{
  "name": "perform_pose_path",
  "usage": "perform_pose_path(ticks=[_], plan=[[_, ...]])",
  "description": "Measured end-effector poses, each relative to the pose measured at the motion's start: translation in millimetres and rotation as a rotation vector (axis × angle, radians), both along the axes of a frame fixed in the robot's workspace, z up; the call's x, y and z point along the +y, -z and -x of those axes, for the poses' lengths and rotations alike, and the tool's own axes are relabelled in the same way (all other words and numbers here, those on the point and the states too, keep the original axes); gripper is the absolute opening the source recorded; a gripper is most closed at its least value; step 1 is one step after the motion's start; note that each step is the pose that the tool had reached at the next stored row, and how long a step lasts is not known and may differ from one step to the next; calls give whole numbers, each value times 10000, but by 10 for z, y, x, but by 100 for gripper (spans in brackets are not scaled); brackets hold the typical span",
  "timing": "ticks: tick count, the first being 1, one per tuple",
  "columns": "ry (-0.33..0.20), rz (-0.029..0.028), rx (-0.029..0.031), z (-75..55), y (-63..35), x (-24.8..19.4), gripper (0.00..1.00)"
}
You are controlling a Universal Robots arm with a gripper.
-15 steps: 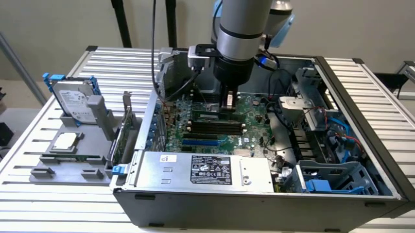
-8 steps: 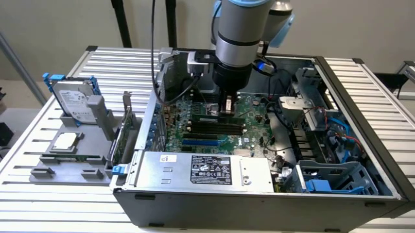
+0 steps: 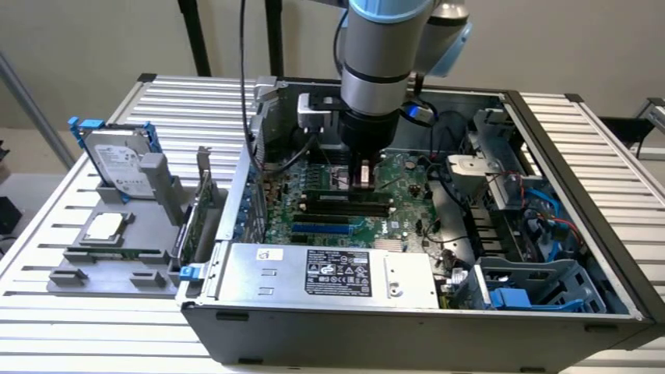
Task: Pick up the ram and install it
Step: 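Insert the ram into the slot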
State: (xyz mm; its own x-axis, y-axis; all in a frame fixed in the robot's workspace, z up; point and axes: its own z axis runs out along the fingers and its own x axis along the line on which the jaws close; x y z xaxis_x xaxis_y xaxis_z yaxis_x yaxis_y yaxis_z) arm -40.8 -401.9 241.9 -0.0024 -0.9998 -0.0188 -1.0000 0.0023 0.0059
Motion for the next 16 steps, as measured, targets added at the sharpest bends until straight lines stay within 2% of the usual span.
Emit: perform_pose_path(ticks=[9,13,16], plan=[[-127,85,1,1,44,16,14],[-126,180,18,1,85,45,14],[-114,283,30,0,105,69,14]])
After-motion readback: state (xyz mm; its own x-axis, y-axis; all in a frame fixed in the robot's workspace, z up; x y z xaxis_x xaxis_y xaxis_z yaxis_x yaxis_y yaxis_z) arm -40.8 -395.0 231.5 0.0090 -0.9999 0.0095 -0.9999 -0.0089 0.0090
